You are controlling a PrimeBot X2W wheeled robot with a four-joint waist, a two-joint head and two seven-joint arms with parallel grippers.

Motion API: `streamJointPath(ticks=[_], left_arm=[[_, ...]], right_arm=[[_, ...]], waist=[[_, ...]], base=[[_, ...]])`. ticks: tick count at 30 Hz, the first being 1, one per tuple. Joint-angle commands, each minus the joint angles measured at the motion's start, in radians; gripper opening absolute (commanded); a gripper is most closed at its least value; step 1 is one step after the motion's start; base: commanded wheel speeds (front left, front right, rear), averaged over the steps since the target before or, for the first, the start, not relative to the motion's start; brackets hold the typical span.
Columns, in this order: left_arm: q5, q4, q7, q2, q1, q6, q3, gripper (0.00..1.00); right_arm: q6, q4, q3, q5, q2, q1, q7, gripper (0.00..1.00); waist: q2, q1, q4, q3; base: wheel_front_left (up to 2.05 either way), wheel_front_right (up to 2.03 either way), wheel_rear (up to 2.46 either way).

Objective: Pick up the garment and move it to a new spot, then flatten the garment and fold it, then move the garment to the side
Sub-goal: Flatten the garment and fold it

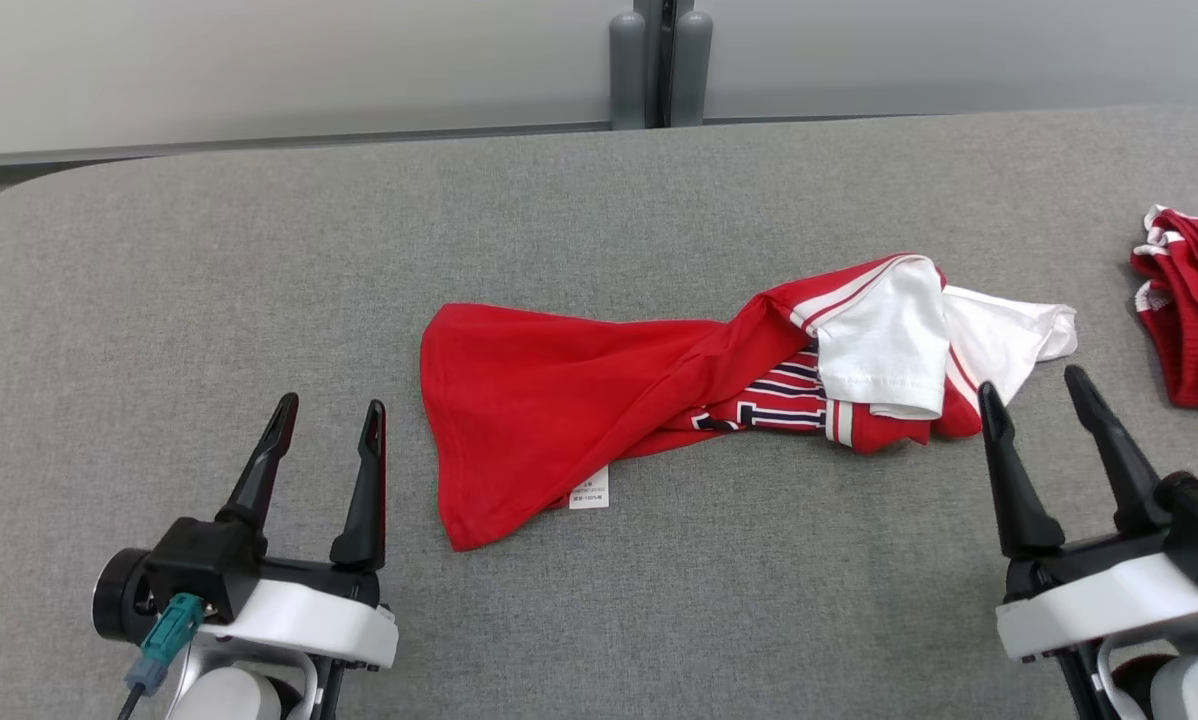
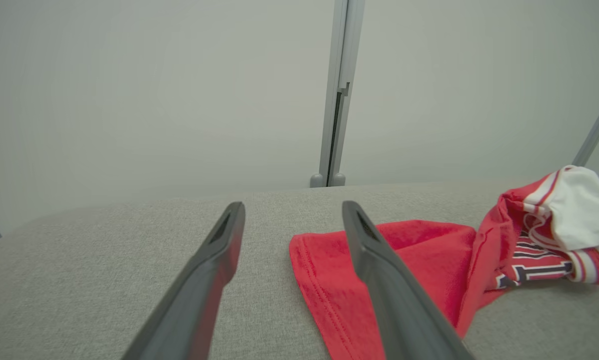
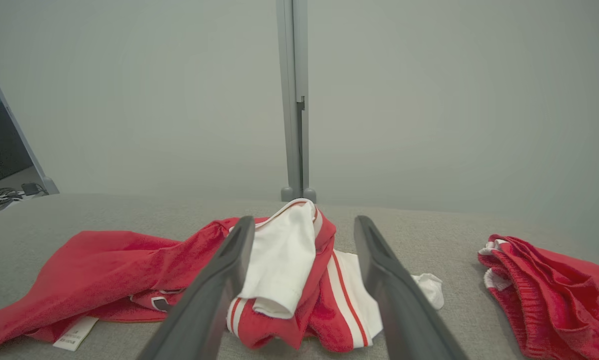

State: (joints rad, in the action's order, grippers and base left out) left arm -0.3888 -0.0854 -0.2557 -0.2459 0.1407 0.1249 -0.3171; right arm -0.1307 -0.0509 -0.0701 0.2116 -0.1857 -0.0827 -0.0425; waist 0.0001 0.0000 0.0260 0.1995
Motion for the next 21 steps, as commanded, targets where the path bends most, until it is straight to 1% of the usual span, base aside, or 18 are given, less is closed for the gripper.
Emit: streamJointPath(ticks=[1,4,7,21], left_arm=[[-0.005,0.004,0.001,-0.008,-0.012,0.010,0.005,1.00],[-0.009,0.012,0.012,-0.016,-0.048,0.018,0.005,1.00],[-0.012,0.022,0.021,-0.021,-0.066,0.024,0.003,1.00],[-0.020,0.048,0.038,-0.033,-0.092,0.037,-0.005,1.00]], right_arm=[[0.000,-0.007,0.000,-0.005,0.003,0.018,0.003,1.00],[0.000,-0.016,-0.012,-0.006,0.024,0.071,0.012,1.00],[0.000,-0.020,-0.010,-0.005,0.029,0.095,0.019,1.00],[0.000,-0.035,-0.002,0.008,0.047,0.118,0.028,1.00]], waist=[[-0.0001,0.0000,-0.005,-0.018],[-0.0001,0.0000,-0.010,-0.052],[-0.0001,0.0000,-0.010,-0.069],[-0.0001,0.0000,-0.005,-0.089]], base=[[0.00,0.00,0.00],[0.00,0.00,0.00],[0.00,0.00,0.00],[0.00,0.00,0.00]])
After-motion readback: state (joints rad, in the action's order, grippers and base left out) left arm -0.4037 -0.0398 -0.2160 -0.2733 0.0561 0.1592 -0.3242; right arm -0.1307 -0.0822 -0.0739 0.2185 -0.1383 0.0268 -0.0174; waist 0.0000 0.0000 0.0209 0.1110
